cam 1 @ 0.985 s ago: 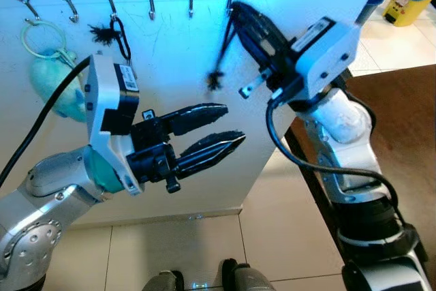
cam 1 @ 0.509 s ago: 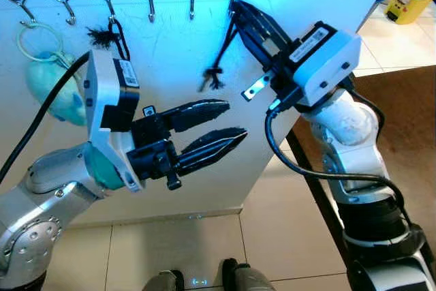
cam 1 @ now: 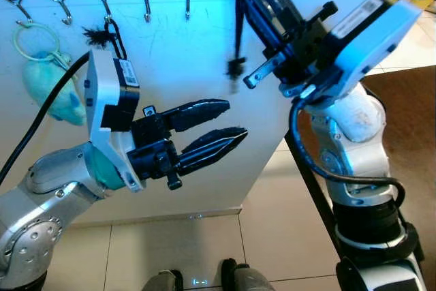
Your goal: Hang keys on a hook
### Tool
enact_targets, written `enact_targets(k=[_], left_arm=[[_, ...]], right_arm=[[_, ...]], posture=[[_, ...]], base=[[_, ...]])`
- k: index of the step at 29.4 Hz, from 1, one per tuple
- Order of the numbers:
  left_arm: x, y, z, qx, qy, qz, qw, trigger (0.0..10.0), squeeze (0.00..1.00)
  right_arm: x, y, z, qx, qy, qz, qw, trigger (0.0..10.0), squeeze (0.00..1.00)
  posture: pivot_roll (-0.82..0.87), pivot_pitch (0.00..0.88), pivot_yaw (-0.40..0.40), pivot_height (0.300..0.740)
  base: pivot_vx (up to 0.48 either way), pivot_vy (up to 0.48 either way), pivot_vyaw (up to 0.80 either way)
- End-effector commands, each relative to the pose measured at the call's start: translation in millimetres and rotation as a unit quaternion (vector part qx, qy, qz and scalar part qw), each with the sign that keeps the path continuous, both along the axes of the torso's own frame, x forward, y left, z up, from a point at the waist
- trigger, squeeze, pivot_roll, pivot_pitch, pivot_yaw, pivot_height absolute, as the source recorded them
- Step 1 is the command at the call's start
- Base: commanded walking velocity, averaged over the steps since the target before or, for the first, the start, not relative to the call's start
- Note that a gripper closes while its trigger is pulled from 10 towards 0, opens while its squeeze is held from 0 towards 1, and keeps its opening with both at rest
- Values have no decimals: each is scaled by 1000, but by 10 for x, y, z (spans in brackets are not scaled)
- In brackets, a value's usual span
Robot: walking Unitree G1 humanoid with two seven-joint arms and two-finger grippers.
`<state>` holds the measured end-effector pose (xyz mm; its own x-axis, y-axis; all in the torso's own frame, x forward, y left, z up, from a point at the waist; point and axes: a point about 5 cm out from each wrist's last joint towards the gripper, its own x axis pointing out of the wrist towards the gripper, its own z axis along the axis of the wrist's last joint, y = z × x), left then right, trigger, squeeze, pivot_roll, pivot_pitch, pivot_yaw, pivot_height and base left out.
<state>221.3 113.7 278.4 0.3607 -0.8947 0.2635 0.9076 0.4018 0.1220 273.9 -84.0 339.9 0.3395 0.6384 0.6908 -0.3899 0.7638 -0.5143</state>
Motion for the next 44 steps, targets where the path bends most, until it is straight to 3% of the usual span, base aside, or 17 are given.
enact_targets(k=[1,7,11,14,18,26,34,36,44], left_arm=[[-12,-9,-12,2,4,-9,1000,10000,0],[-16,-12,-9,2,4,-8,1000,10000,0],[-25,-11,-14,2,4,-7,1000,10000,0],[-33,-5,-22,3,5,-7,1000,10000,0],[-31,-9,-34,3,5,-10,1000,10000,0],[-28,-16,-45,4,5,-14,1000,10000,0],[-36,-12,-48,4,6,-13,1000,10000,0],[-37,-12,-51,4,7,-14,1000,10000,0],[-43,-10,-49,5,7,-16,1000,10000,0]], right_arm=[[-52,24,0,0,-5,14,1000,10000,0],[-39,58,-48,-15,-2,15,1000,10000,0],[-34,86,-178,-57,20,20,998,10000,0],[-35,28,-432,-91,66,9,994,10000,0],[-17,-117,-628,-96,108,-25,989,10000,0],[15,-195,-695,-94,121,-47,987,10000,0],[-6,-118,-578,-93,97,-28,991,10000,0],[-48,-57,-359,-86,56,-11,995,10000,0],[-132,36,-92,-59,11,18,998,10000,0]], posture=[[14,129,76,740],[20,129,72,740],[19,125,68,740],[12,121,67,740],[1,115,68,740],[3,104,69,740],[7,106,72,740],[7,109,77,740],[15,114,79,740]], base=[[0,0,0],[0,0,0],[0,0,0],[0,0,0],[0,0,0],[0,0,0],[0,0,0],[0,0,0],[0,0,0]])
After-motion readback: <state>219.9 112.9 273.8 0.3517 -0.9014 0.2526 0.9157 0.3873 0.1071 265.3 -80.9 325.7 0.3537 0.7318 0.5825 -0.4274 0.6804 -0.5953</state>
